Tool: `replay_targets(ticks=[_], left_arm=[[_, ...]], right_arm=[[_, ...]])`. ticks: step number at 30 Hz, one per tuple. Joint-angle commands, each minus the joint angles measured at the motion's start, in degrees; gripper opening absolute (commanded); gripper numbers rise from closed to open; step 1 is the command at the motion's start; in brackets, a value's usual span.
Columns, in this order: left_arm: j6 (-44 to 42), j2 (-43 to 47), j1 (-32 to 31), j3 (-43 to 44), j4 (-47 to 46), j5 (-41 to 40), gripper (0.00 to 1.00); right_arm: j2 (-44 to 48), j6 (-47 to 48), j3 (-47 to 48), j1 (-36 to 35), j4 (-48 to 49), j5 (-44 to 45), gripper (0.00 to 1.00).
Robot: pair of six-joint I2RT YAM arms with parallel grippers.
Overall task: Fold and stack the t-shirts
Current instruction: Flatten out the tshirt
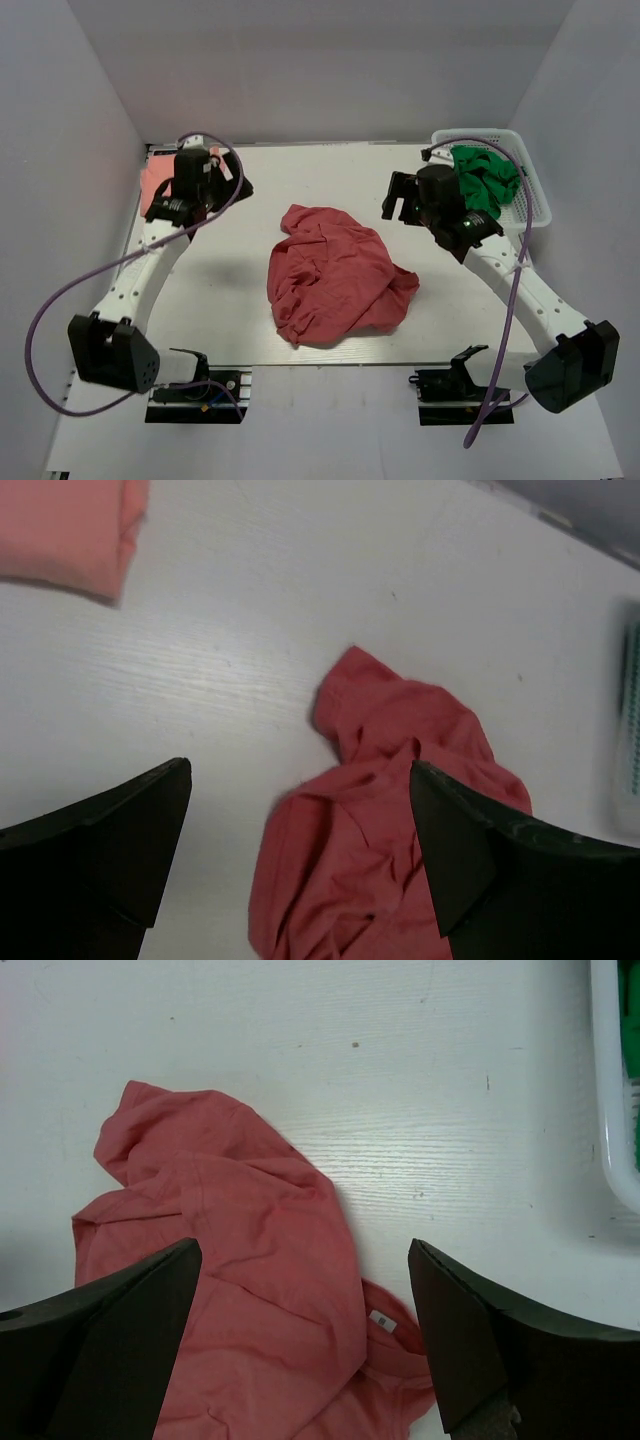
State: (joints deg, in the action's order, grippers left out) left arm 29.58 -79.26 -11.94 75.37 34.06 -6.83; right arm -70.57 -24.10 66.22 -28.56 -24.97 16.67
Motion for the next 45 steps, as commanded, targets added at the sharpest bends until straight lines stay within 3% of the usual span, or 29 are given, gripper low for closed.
replay_targets(ticks=[1, 4, 8, 12, 16, 23, 26, 33, 37, 41, 45], left_arm=[[-0.8, 8.1, 0.1, -9.3, -13.3, 11.8, 1.0], [-1.4, 8.9, -0.6, -12.0, -14.8, 16.9, 1.0], [-2.8, 1.9, -1.2, -9.9, -10.9, 24.0, 1.0], [-3.7, -3.1, -3.8, -9.4, -8.1, 25.0, 1.0], [-3.7, -5.2, -10.3, -9.4, -7.5, 22.4, 1.0], [-4.6, -17.1, -23.1, -1.0, -5.0, 19.7, 1.0], [-5.1, -21.9, -27.2, 2.4, -4.5, 18.1, 0.95], [-2.1, -29.5, -30.2, 10.7, 2.2, 5.0, 0.86], [0.0, -28.8, -30.2, 9.8, 2.3, -1.8, 0.83], [0.0, -28.1, -30.2, 8.5, -1.6, -2.5, 0.81], [-0.5, -30.7, -30.2, 9.7, -4.0, 2.5, 0.77]], right_arm=[[1.3, -0.6, -1.4, -0.1, 2.6, -0.1, 0.9], [-0.2, 0.8, -2.0, -0.1, 0.5, 2.4, 0.9], [-1.9, -4.8, -2.8, 0.0, -7.8, 11.3, 0.9], [-3.5, -0.8, -3.8, 0.1, -8.1, 2.8, 0.9], [-2.0, -4.1, -9.4, 1.1, -9.3, 4.4, 0.9], [4.5, -10.4, -16.5, 3.9, -11.2, 6.8, 0.84], [6.9, -10.7, -20.4, 5.4, -9.2, 3.7, 0.8], [8.3, -10.1, -24.6, 8.5, -5.7, -5.4, 0.71], [7.7, -8.0, -25.4, 9.0, -4.6, -9.0, 0.69], [8.1, -6.2, -26.0, 9.0, -2.0, -13.8, 0.68], [9.0, -6.3, -26.0, 9.0, -1.9, -13.7, 0.68]])
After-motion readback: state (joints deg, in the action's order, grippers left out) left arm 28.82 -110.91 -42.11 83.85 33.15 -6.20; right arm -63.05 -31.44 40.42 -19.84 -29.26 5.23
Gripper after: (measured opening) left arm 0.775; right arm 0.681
